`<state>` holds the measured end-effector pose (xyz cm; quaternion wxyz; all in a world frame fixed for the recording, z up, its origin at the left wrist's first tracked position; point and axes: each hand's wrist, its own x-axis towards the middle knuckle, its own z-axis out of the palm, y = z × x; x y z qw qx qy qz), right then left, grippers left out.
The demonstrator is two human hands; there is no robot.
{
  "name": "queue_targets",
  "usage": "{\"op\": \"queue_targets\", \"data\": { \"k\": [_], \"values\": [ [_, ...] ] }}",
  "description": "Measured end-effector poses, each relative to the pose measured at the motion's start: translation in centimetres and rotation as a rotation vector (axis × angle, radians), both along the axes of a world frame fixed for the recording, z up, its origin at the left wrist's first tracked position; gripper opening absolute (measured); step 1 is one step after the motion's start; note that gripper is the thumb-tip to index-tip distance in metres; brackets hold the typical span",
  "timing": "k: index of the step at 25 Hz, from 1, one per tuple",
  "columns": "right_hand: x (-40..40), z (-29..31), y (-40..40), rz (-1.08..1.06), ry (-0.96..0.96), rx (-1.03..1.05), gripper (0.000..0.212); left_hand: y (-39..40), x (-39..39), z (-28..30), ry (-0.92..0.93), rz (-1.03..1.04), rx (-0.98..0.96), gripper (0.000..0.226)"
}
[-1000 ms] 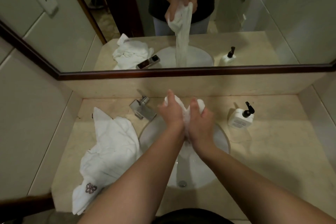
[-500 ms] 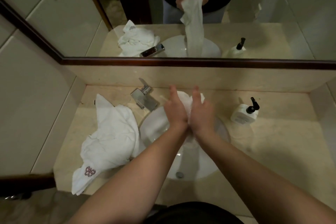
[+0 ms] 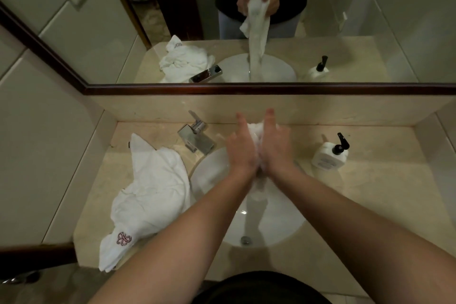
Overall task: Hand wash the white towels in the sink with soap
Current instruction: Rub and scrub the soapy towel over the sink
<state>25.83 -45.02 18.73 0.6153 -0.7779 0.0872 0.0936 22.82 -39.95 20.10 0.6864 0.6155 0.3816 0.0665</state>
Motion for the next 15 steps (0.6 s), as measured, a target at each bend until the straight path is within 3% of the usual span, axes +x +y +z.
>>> {"op": "queue_targets", "data": {
  "k": [2, 5, 9, 13, 15],
  "values": [
    [1.2, 0.9, 0.4, -0.073, 0.054, 0.052, 0.064, -0.5, -0.2, 0.5, -0.024, 0.0, 0.003, 0.059],
    [-1.4, 0.3, 1.0, 0.057, 0.008, 0.003, 0.063, 1.8, 1.2, 1.2, 0.046, 0.126, -0.011, 0.06],
    [1.0, 1.2, 0.7, -0.044, 0.018, 0.089, 0.066, 0.7, 0.6, 1.2, -0.038, -0.085, 0.156, 0.064],
    [0.2, 1.4, 1.1, 0.025, -0.054, 0.03, 0.065, 1.5, 1.6, 2.4, 0.009, 0.066, 0.066, 0.062],
    [1.0, 1.8, 1.1, 0.002, -0.072, 0.063, 0.065, 1.1, 1.5, 2.1, -0.002, -0.005, 0.123, 0.065]
  ]
}}
